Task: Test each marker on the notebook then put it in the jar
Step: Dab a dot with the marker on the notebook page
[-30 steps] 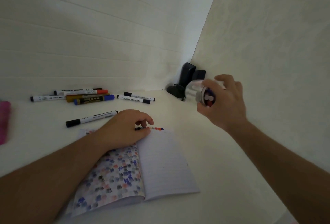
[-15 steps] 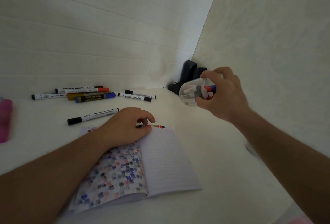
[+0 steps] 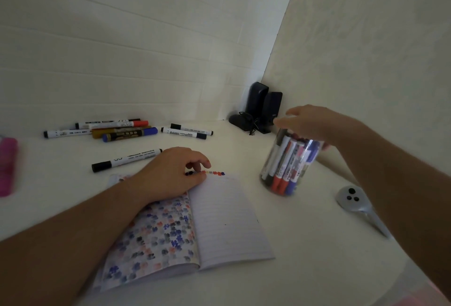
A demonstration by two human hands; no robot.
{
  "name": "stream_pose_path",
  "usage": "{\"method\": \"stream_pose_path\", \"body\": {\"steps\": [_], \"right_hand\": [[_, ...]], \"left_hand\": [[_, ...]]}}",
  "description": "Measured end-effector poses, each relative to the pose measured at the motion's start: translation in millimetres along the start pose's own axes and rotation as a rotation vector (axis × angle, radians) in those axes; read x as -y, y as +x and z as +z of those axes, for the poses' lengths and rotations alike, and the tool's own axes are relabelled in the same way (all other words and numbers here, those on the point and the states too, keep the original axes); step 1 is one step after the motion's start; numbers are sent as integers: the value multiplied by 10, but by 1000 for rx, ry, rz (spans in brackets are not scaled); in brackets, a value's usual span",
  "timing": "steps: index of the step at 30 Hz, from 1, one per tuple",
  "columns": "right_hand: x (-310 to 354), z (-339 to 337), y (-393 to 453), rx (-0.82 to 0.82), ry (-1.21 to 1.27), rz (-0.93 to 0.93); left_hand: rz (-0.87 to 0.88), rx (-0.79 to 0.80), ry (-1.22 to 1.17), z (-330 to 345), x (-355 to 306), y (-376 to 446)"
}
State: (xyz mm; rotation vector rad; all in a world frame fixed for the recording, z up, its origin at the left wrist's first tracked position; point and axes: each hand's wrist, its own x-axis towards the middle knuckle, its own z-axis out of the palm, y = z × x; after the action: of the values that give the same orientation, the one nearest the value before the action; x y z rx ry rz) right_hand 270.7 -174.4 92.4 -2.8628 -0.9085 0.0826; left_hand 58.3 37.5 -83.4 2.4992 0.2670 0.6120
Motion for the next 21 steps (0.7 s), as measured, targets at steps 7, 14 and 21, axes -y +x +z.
{"method": "stream_pose_path", "body": {"steps": [7, 14, 21], "right_hand": [[-42, -119, -20, 77, 13, -42], [-185, -54, 36, -5, 54, -131], [-203, -39, 1, -82, 52, -264]], "left_hand": [[-15, -5, -4, 0, -1, -6], [-21, -17, -12, -11, -34, -26], [-118, -209, 212, -266, 125, 21]]}}
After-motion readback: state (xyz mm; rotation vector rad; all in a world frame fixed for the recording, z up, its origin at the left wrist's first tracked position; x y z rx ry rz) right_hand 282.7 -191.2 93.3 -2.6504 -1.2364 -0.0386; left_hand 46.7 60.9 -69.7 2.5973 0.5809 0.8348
